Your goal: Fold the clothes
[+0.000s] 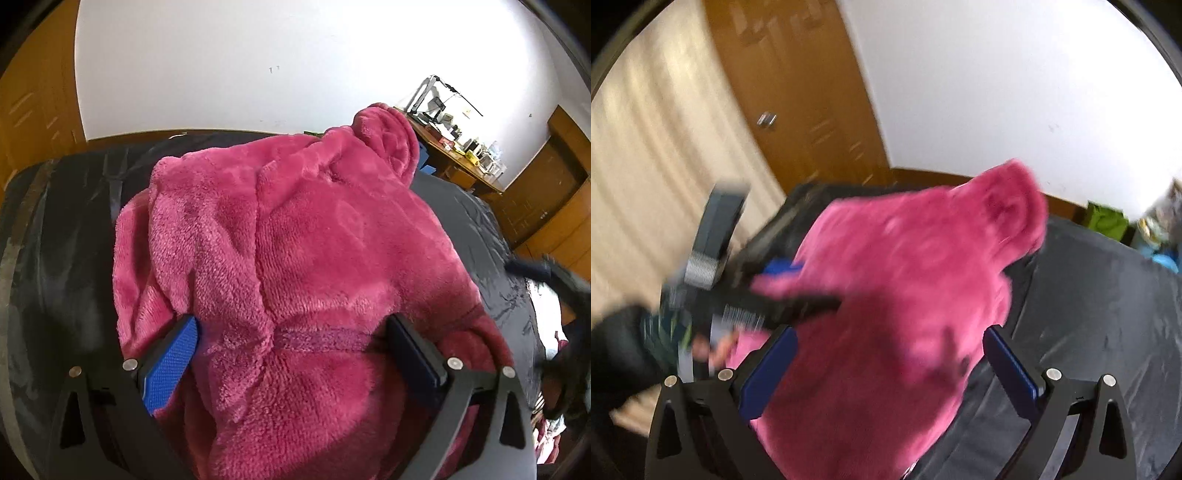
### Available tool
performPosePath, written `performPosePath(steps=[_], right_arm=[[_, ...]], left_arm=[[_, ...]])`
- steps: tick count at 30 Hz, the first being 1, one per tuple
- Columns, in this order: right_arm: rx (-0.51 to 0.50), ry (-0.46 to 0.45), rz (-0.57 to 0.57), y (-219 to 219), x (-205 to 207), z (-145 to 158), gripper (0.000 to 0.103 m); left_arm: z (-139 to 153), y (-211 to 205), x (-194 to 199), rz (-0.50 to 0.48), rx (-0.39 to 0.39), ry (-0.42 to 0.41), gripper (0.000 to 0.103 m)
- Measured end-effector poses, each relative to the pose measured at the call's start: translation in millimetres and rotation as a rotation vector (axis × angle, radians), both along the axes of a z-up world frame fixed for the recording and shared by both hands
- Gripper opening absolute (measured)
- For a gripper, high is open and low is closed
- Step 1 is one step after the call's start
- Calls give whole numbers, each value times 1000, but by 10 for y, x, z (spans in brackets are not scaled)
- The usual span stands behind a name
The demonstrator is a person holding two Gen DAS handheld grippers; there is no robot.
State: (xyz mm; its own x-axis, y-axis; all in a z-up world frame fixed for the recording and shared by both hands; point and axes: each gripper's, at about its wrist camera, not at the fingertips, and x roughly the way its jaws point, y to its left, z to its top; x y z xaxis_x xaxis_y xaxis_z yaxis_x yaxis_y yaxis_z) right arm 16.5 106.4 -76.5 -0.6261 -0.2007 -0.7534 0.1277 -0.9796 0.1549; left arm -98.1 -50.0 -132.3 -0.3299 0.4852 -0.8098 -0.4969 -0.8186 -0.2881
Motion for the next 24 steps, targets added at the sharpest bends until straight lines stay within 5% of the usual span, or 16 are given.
performPosePath(steps=[8,12,24], right_arm=[[137,-103,-50,-356,-99,-564,103],[113,-105,-88,-317,-33,-660,103],[115,-48,-195,-396,592,-226,103]], left_arm=[[-83,-20,34,-5,-28,33,100],[-98,-31,63,-12,-27,54,101],[355,-491,320,53,9,39,101]])
